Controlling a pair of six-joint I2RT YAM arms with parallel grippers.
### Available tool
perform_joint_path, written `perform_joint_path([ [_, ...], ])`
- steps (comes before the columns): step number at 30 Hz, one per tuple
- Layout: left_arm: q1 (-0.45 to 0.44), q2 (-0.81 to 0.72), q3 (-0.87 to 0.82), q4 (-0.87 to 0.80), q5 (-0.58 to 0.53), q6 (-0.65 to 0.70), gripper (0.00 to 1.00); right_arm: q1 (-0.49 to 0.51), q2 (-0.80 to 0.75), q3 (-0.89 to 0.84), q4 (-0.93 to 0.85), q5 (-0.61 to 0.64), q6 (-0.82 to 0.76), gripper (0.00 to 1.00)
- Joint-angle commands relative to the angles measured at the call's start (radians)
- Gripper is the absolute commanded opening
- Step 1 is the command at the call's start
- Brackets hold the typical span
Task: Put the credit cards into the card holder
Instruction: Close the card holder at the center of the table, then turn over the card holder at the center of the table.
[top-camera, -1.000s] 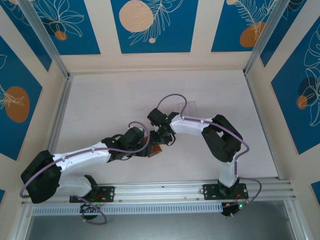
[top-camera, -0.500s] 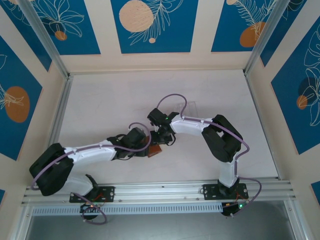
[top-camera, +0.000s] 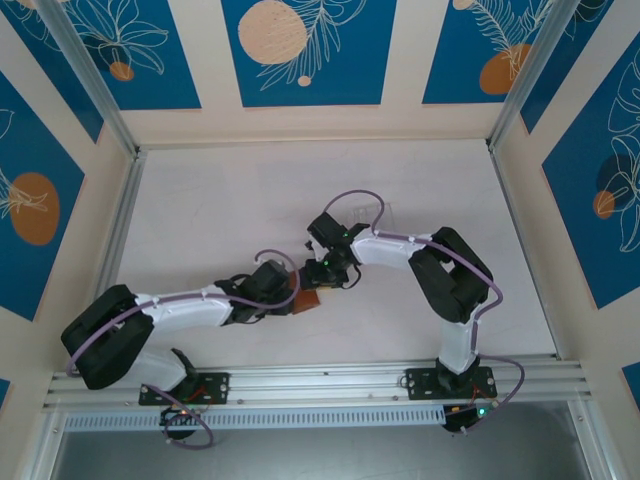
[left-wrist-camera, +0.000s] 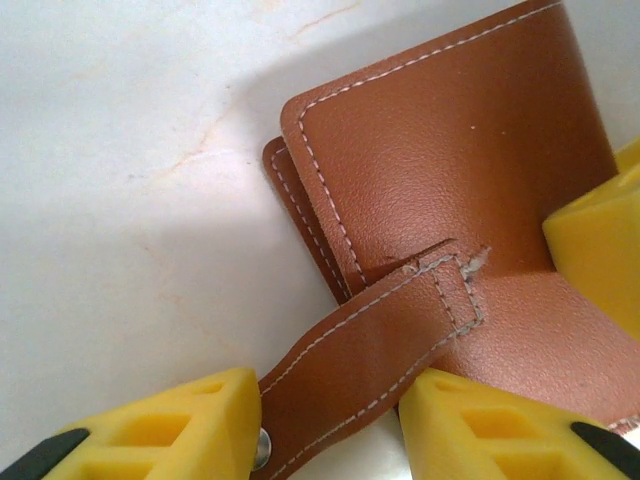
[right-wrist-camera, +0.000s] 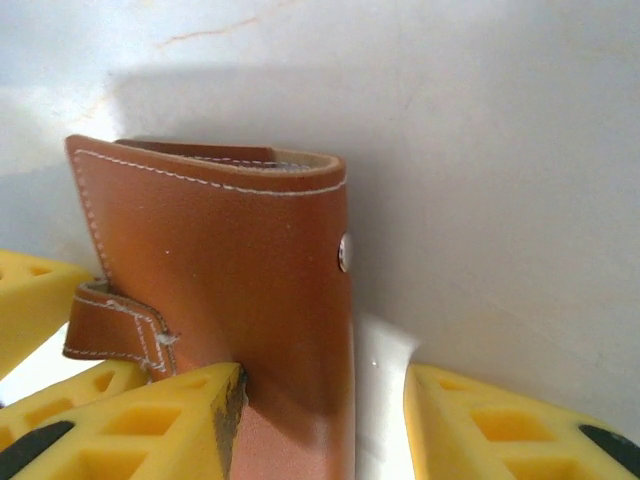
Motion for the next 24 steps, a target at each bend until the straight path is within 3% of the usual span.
perform_joint_path([
  [1, 0.001, 0.062, -0.058, -0.046, -0.022, -0.024, 0.41, 0.006, 0.015, -0.02, 0.013, -0.113, -0.021, 0.47],
  [7, -0.015, 0.113, -0.07, 0.001, -0.008, -0.043, 0.4, 0.007, 0.019, -0.048, 0.102, -0.228, 0.012, 0.43],
  [12, -0.019, 0.108, -0.058, -0.007, -0.004, -0.046, 0.4, -0.002, -0.074, -0.083, 0.098, -0.179, 0.017, 0.02],
  [14, -0.018, 0.071, -0.05, -0.038, -0.017, -0.04, 0.44, -0.024, -0.145, -0.102, 0.05, -0.104, 0.014, 0.0],
  [18, -0.01, -0.033, -0.031, -0.131, -0.069, -0.015, 0.56, -0.044, -0.251, -0.056, -0.25, 0.279, -0.001, 0.0],
  [24, 0.002, -0.086, -0.022, -0.188, -0.092, 0.0, 0.6, -0.002, -0.291, 0.011, -0.572, 0.68, 0.05, 0.0],
])
